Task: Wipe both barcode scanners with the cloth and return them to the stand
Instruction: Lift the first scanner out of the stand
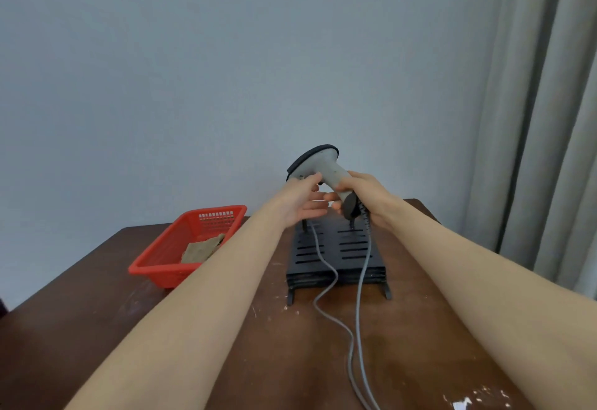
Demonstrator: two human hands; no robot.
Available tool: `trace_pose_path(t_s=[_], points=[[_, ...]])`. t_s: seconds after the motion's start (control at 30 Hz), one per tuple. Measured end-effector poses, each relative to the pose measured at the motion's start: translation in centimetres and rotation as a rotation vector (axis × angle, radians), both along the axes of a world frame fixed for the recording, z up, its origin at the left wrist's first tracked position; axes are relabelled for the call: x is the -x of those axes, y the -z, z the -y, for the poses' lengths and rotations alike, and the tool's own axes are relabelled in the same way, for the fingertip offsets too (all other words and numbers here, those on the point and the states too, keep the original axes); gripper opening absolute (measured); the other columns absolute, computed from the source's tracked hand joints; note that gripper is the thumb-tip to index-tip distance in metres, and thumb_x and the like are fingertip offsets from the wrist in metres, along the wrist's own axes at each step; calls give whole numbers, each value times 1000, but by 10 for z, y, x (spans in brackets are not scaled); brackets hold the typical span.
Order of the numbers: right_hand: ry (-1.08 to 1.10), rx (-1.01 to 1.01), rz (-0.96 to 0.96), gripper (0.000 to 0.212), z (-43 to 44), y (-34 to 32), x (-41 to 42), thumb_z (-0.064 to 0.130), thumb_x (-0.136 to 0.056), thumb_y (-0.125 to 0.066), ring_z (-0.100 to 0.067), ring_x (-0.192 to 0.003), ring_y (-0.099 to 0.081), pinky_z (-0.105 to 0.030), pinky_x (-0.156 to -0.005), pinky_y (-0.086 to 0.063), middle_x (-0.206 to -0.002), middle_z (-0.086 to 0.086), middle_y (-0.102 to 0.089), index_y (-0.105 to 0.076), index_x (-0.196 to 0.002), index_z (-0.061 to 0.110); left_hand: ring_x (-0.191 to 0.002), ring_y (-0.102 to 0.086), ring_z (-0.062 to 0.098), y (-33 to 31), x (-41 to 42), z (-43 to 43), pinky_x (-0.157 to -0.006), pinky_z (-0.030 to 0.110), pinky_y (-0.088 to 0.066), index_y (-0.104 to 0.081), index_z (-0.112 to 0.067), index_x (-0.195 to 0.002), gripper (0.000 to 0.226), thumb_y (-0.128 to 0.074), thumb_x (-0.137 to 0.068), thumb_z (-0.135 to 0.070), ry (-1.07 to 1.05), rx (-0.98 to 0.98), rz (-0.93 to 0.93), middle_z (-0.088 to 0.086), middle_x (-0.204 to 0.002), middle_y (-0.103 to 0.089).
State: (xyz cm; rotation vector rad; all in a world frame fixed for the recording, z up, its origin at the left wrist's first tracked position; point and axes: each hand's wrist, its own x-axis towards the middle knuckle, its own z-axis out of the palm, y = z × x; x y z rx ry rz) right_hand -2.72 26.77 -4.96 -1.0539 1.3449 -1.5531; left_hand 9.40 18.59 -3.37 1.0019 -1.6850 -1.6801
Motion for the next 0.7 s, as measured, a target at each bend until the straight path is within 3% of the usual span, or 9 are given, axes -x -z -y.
trace_pose_path(t_s=[0.07, 0.2, 0.3, 0.5, 0.6, 0.7], points=[[-51, 1, 29, 22, -2, 4, -5, 6, -89, -48, -19, -55, -62, -30, -58, -52, -81, -14, -69, -59, -108, 8, -76, -67, 23, 2, -3, -5, -66, 31, -58, -50, 1, -121, 35, -49, -97, -24, -11, -11, -44, 15, -94, -67], [-119, -29, 56, 28, -2, 9, -11, 4, -89, -47, -18, -59, -64, -31, -58, -54, -99, -18, -67, -53, -115, 14, -80, -67, 25, 4, -8, -10, -74, 36, -58, -51, 2, -124, 34, -49, -98, -20, -63, -16, -79, 19, -104, -67], [-133, -48, 59, 40, -1, 9, -12, 1, -85, -51, -18, -55, -61, -28, -52, -52, -104, -23, -63, -45, -124, 11, -67, -63, 21, 4, -11, -16, -71, 34, -59, -54, 1, -119, 29, -49, -97, -18, -63, -5, -75, 14, -86, -65], [-181, -107, 25, 11, -1, 7, -14, 15, -89, -56, -11, -44, -50, -22, -45, -46, -70, -7, -61, -56, -96, 6, -61, -61, 21, 3, -14, -21, -73, 35, -58, -57, -2, -105, 17, -48, -96, -13, -17, 74, -58, 13, -76, -63], [-201, -161, 43, 22, -3, 7, -11, 30, -93, -54, -11, -43, -49, -21, -44, -45, -62, -4, -58, -57, -88, 9, -80, -69, 21, 5, -18, -18, -77, 31, -58, -60, -5, -107, 18, -49, -95, -14, 13, 156, 32, 11, -87, -70], [-177, -205, 26, 29, -3, 9, -6, 38, -94, -52, -11, -41, -49, -21, -42, -44, -58, -3, -57, -57, -96, 10, -92, -69, 20, 7, -28, -14, -78, 30, -57, -64, -7, -108, 19, -55, -94, -17, 76, 241, 221, 8, -96, -70]])
